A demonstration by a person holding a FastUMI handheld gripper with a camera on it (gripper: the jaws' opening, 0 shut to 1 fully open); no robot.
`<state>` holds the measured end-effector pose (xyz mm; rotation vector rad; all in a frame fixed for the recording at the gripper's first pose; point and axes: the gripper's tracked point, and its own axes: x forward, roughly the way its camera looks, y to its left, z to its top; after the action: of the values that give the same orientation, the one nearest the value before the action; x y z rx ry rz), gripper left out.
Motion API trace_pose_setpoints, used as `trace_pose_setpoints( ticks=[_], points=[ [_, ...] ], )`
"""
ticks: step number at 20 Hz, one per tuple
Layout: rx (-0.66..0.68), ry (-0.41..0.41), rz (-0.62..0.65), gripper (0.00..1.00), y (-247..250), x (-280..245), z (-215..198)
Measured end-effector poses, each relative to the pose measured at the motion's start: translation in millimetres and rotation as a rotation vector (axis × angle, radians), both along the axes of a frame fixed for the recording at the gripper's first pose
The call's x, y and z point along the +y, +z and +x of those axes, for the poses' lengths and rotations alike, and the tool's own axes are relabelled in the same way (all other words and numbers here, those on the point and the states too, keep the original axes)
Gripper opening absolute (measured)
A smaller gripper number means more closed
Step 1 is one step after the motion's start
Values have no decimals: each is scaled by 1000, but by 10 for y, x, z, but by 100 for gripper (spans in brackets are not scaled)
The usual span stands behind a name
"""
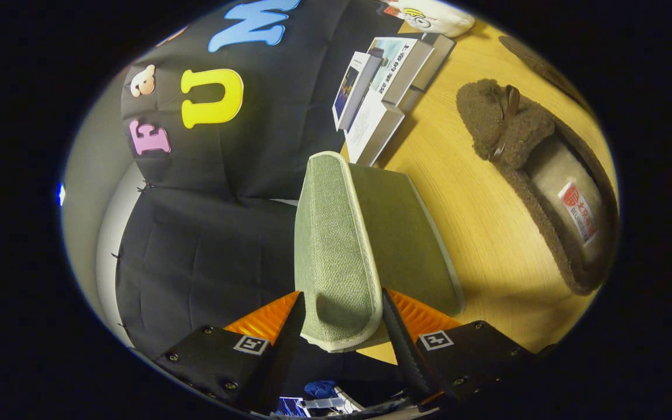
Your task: Open the storage box then place both shoes into the box .Put the left shoe in first, then the right shoe, with the right side of both shoes facing outward in a uniform manner.
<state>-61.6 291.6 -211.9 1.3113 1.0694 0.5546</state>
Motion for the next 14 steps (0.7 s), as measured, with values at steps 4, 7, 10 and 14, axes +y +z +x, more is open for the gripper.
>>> trace_pose_setpoints(
  ticks=[4, 7, 10, 14],
  points=[
    [7, 11, -16, 56, -18, -55, -1],
    [-17, 0, -32, 56, 2, -118, 34],
    [-40, 23, -5, 12, 127, -97, 47],
    [-149, 63, -11, 12, 438, -100, 90]
  ],
)
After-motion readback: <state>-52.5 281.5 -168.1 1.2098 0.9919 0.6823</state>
